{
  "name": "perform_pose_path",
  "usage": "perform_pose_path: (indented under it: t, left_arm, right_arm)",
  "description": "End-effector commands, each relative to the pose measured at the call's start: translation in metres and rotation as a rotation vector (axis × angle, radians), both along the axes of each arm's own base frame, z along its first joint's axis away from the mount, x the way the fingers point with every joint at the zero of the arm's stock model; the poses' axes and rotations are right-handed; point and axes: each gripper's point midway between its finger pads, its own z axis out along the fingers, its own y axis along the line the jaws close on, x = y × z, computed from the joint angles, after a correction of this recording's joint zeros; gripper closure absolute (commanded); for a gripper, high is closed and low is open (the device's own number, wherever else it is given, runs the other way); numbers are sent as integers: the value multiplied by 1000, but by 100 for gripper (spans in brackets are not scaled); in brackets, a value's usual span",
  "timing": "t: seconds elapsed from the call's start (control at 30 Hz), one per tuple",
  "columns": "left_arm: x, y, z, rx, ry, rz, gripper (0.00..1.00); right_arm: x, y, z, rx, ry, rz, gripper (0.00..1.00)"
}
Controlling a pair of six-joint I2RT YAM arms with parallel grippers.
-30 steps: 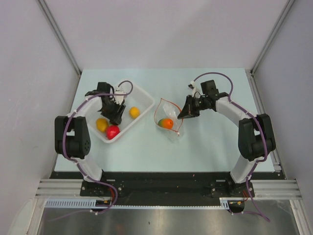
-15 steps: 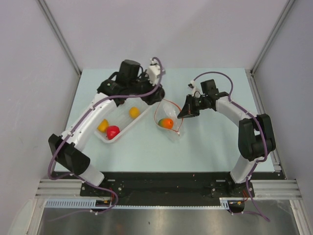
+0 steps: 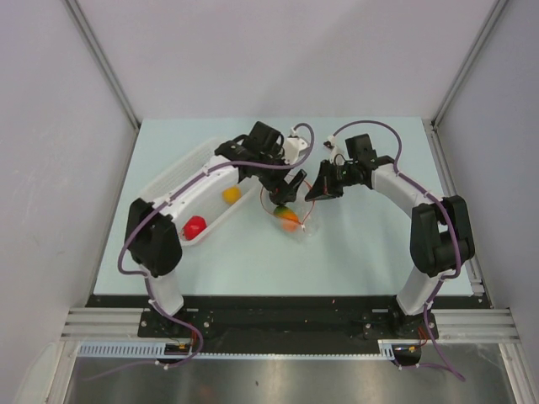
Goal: Place the food in the zip-top bag and seal the zipper
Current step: Place the fake fruit in the zipper food storage bag, then pick up the fake fruit from the bin.
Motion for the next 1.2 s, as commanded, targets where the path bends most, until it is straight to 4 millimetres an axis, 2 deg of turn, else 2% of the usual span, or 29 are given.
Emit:
perform_pose_path:
  t: [0.0,0.03,0.07,0.1,0.13,0.2,0.23,0.3,0.33,0.43,0.53,0.57,0.8,0.93,1.03,1.1,1.17]
  left_arm:
    - [-6,27,81,-178,-136,50,0]
    - [-10,38,97,-209,-169,63,0]
    - [-4,57,97,-214,-168,105,0]
    - [-5,71,84,-205,-141,134,0]
    - [2,94,85,-203,-150,193,0]
    - [6,119,61,-168,-107,251,1]
    - [16,139,53,-156,-102,304,1]
    - [25,156,31,-134,-78,355,2]
    - [35,166,19,-127,-57,396,3]
    - [49,173,0,-96,-28,424,7]
    - [63,179,-26,-40,-8,444,8]
    - [66,180,-42,-16,17,444,8]
    - [68,188,-102,82,121,453,10]
    - [72,184,-112,70,145,455,14]
    - [74,182,-113,69,153,445,23]
    - [74,181,-105,62,147,430,34]
    - [75,180,-86,41,109,428,45]
  right_arm:
    - [7,1,12,10,-36,7,100]
    - [7,1,13,11,-37,8,100]
    - [7,0,13,9,-38,6,100]
    - [7,1,13,9,-41,7,100]
    - [8,0,14,11,-41,4,100]
    - [8,-1,13,10,-40,2,100]
    - [8,0,12,11,-35,2,100]
    - [8,0,12,10,-37,3,100]
    - [7,0,12,11,-34,3,100]
    - [8,1,11,11,-35,5,100]
    - [9,0,12,11,-41,3,100]
    - [8,0,13,12,-41,4,100]
    - [9,-2,11,9,-37,-2,100]
    - [9,-2,8,11,-29,0,100]
    - [8,-1,6,10,-21,2,100]
    - [9,0,6,9,-21,3,100]
    - [9,0,6,9,-23,4,100]
